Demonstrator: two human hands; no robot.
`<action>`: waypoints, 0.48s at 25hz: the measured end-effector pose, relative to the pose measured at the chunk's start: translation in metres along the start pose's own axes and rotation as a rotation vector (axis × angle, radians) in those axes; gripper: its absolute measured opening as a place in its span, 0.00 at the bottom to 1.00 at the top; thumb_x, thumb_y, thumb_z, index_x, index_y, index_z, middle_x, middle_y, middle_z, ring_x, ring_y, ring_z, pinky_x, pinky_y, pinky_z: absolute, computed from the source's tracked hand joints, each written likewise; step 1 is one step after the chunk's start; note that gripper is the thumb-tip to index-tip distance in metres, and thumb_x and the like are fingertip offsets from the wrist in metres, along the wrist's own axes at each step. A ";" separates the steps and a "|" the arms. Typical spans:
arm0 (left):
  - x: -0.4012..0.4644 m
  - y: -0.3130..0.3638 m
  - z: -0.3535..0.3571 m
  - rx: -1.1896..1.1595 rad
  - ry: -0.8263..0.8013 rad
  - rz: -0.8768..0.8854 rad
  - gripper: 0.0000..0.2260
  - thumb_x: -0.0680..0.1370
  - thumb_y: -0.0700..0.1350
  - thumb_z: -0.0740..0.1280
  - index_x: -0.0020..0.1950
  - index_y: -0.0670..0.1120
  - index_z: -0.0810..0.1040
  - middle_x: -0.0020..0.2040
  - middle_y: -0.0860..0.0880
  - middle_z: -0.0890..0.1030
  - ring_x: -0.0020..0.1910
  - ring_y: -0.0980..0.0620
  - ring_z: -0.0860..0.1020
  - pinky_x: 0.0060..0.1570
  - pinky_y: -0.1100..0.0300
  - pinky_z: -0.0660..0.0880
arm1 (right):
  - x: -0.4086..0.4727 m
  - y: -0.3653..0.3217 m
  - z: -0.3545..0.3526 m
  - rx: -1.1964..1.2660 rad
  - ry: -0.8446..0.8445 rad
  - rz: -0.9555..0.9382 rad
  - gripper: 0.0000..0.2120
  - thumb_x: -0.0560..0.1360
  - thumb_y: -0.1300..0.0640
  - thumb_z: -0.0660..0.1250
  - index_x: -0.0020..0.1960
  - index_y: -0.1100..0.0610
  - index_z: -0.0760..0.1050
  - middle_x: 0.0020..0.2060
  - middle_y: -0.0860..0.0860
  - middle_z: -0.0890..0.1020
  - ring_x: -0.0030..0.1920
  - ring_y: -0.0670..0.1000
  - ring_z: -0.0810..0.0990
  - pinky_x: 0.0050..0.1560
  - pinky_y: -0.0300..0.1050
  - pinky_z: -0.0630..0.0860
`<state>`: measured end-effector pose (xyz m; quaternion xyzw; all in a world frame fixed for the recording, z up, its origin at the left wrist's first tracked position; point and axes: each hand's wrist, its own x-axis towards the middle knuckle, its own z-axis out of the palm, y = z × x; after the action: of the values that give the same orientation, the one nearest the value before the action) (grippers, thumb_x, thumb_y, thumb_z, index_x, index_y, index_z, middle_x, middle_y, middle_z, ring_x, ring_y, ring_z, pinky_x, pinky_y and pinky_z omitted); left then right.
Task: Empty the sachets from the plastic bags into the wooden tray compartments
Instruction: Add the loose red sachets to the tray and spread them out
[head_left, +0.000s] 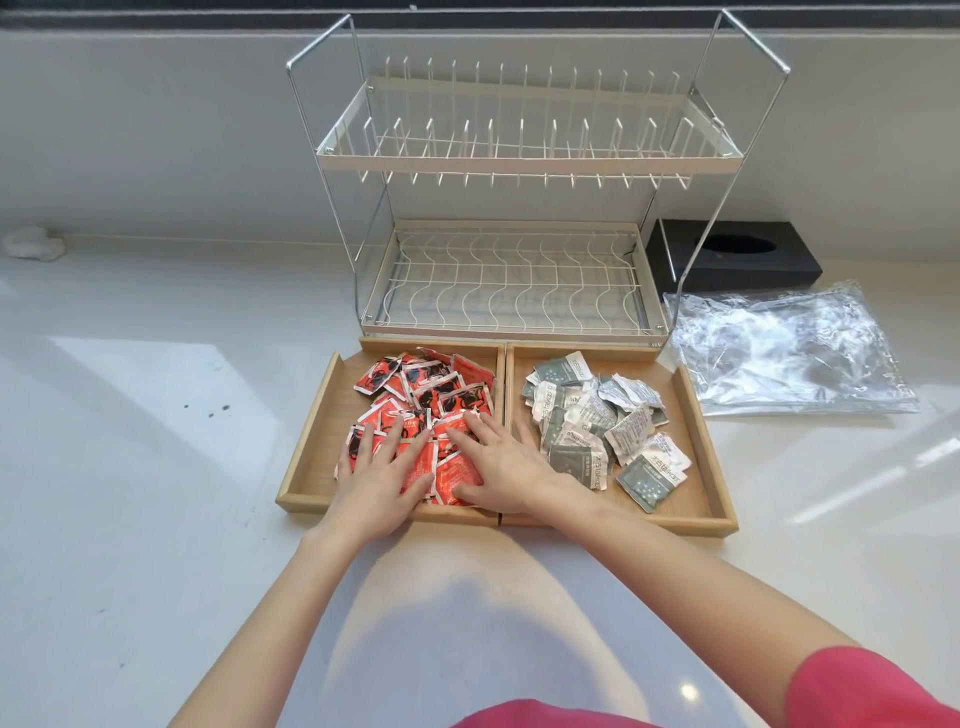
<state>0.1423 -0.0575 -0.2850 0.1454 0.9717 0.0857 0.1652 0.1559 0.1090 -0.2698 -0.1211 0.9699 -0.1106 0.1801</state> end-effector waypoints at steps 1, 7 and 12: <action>0.002 -0.001 0.000 0.015 -0.012 0.006 0.24 0.78 0.55 0.52 0.72 0.60 0.47 0.76 0.50 0.43 0.74 0.44 0.39 0.71 0.41 0.42 | 0.001 0.001 0.001 -0.018 -0.025 -0.002 0.34 0.75 0.46 0.60 0.75 0.50 0.47 0.76 0.54 0.46 0.76 0.52 0.43 0.72 0.58 0.37; 0.004 -0.003 -0.005 0.047 -0.008 0.020 0.25 0.78 0.51 0.56 0.72 0.59 0.49 0.77 0.50 0.46 0.75 0.44 0.42 0.72 0.43 0.44 | -0.002 0.004 0.006 -0.042 -0.014 -0.040 0.33 0.75 0.47 0.59 0.75 0.50 0.48 0.76 0.54 0.47 0.76 0.52 0.45 0.73 0.58 0.39; -0.001 0.007 -0.016 0.039 0.017 0.013 0.27 0.78 0.55 0.54 0.73 0.55 0.45 0.76 0.49 0.44 0.75 0.44 0.42 0.71 0.44 0.42 | -0.009 0.009 -0.001 0.012 0.018 -0.040 0.33 0.75 0.46 0.59 0.75 0.50 0.49 0.76 0.54 0.50 0.76 0.53 0.46 0.73 0.58 0.40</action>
<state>0.1395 -0.0527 -0.2683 0.1543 0.9735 0.0693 0.1537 0.1618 0.1201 -0.2683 -0.1384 0.9681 -0.1213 0.1698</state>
